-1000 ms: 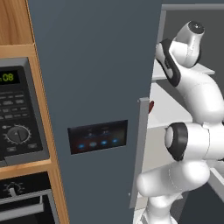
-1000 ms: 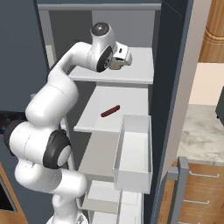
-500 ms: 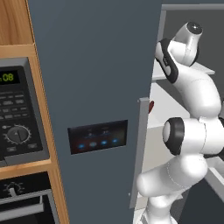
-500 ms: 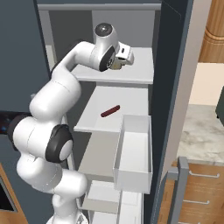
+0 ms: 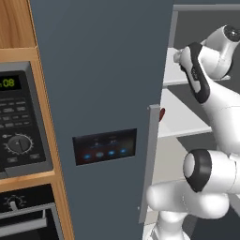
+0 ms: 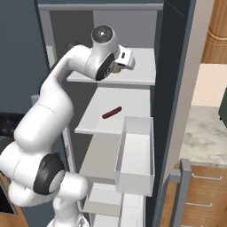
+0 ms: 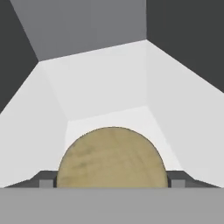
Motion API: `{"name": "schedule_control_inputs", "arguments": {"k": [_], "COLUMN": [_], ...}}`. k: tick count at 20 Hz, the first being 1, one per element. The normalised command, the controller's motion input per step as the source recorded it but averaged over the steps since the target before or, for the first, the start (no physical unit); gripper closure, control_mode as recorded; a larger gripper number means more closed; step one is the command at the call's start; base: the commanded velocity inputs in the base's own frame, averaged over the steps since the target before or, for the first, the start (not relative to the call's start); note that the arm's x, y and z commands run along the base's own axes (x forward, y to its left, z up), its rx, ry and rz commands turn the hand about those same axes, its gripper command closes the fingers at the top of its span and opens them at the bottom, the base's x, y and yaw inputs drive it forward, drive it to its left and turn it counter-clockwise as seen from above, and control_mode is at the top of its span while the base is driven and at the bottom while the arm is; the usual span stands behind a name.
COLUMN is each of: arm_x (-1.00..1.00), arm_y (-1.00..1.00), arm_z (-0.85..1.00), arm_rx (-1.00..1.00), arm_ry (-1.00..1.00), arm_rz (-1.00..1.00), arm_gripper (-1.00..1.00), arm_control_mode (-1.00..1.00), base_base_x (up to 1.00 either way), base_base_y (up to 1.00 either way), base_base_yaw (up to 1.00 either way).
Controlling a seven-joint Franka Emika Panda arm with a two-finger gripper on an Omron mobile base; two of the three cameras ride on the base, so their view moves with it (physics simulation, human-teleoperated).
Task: Retrieve the sausage and cheese from the fridge and place them on the cutting board on the counter.
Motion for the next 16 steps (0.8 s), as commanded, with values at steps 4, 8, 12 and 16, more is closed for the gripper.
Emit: {"name": "schedule_control_inputs", "arguments": {"k": [4, 8, 12, 16], "arm_x": [-1.00, -1.00, -1.00, -1.00], "arm_y": [0.00, 0.00, 0.09, 0.39], "arm_z": [0.24, 0.02, 0.00, -0.07], "arm_rx": [0.00, 0.00, -0.03, -0.05], "arm_ry": [0.00, 0.08, 0.13, 0.16], "arm_rz": [0.00, 0.00, 0.00, 0.00], "arm_gripper": [1.00, 1.00, 1.00, 1.00], "arm_control_mode": [-1.00, -1.00, -1.00, -1.00], "base_base_x": [0.00, 0.00, 0.00, 0.00], "base_base_y": [0.00, 0.00, 0.00, 0.00], "base_base_yaw": [0.00, 0.00, 0.00, 0.00]}}
